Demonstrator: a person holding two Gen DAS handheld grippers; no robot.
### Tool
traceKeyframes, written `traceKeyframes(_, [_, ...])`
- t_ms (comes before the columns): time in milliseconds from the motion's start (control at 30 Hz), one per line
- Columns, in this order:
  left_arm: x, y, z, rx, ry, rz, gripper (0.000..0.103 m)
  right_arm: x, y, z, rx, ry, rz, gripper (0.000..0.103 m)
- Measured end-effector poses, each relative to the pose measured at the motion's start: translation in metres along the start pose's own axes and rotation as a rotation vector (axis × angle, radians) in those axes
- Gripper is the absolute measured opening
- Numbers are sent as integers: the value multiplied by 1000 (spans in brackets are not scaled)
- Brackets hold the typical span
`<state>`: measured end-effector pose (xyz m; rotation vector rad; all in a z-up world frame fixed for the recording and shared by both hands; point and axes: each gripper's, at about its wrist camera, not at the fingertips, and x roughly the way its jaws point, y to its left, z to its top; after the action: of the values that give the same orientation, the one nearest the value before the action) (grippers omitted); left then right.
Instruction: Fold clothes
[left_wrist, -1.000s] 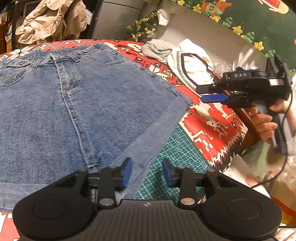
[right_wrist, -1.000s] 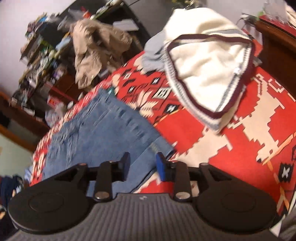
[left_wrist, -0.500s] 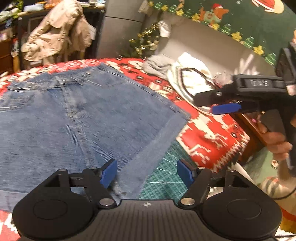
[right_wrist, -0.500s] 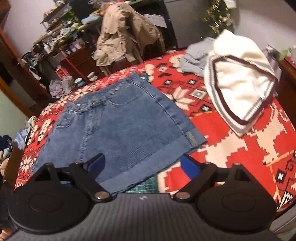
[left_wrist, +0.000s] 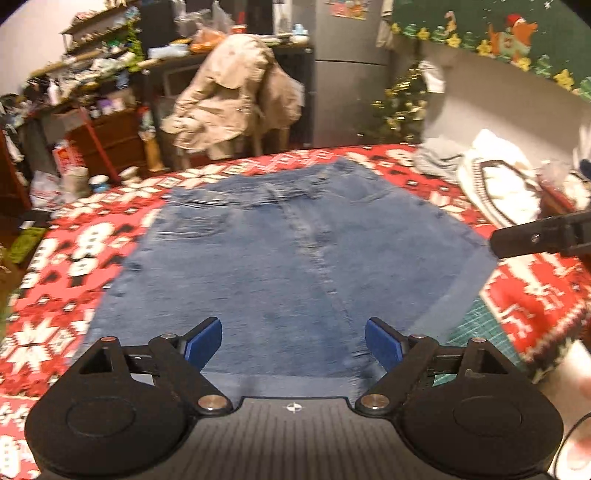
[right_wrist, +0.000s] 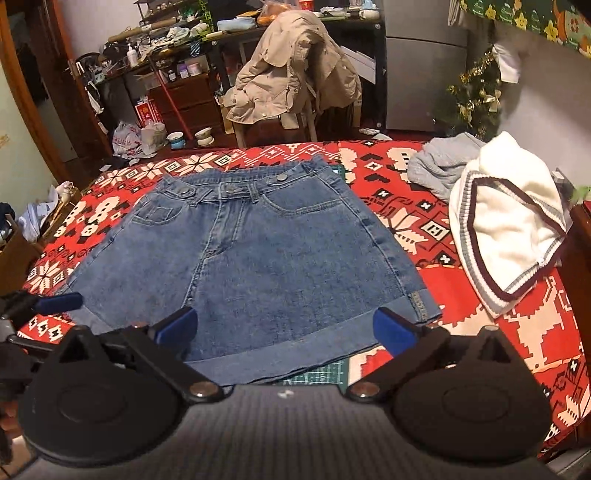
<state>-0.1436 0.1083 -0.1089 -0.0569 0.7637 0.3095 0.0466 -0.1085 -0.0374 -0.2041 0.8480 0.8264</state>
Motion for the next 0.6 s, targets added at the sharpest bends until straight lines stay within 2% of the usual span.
traceKeyframes(100, [-4, 6, 0, 14, -10, 97, 85, -4, 6, -2, 28, -17, -29, 102])
traceKeyframes(233, [-5, 15, 5, 46, 13, 148, 85, -6, 12, 5, -16, 9, -37, 102])
traceKeyframes(400, [-10, 42, 7, -102, -5, 95, 85, -16, 28, 2, -165, -79, -110, 102])
traceKeyframes(533, [-15, 69, 6, -244, -23, 25, 85, -14, 31, -2, -151, -72, -88, 102])
traceKeyframes(600, [-14, 85, 4, -313, -26, -14, 85, -14, 32, -3, -161, -96, -88, 102])
